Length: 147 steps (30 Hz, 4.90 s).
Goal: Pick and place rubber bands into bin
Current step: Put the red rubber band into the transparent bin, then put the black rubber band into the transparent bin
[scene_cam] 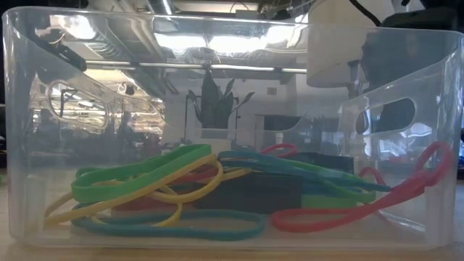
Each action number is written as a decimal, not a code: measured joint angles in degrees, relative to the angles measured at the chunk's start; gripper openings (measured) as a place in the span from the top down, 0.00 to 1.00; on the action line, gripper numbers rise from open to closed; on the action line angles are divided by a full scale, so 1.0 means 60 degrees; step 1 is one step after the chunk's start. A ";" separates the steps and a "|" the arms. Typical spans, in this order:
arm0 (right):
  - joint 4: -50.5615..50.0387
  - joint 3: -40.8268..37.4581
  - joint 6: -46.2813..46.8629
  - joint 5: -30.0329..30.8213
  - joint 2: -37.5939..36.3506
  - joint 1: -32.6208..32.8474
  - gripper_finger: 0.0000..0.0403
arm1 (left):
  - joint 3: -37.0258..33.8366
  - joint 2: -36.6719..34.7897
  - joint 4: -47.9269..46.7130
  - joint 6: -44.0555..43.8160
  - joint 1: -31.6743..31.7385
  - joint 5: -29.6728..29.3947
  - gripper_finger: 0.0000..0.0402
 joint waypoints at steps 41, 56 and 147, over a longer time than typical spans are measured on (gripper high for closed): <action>0.0006 0.0434 -0.0109 0.0004 0.0783 0.0029 0.99 | 0.0327 0.3568 0.2510 0.0748 -0.0859 -0.0010 0.99; -0.0005 0.0431 -0.0877 0.0000 0.0783 0.0029 0.99 | 0.5433 0.3477 -0.2847 0.0682 -0.0837 -0.1471 1.00; 0.0748 0.0729 -0.0909 0.1011 0.0783 0.1827 0.99 | 0.7190 0.4866 -0.2359 0.2446 0.3538 0.0131 1.00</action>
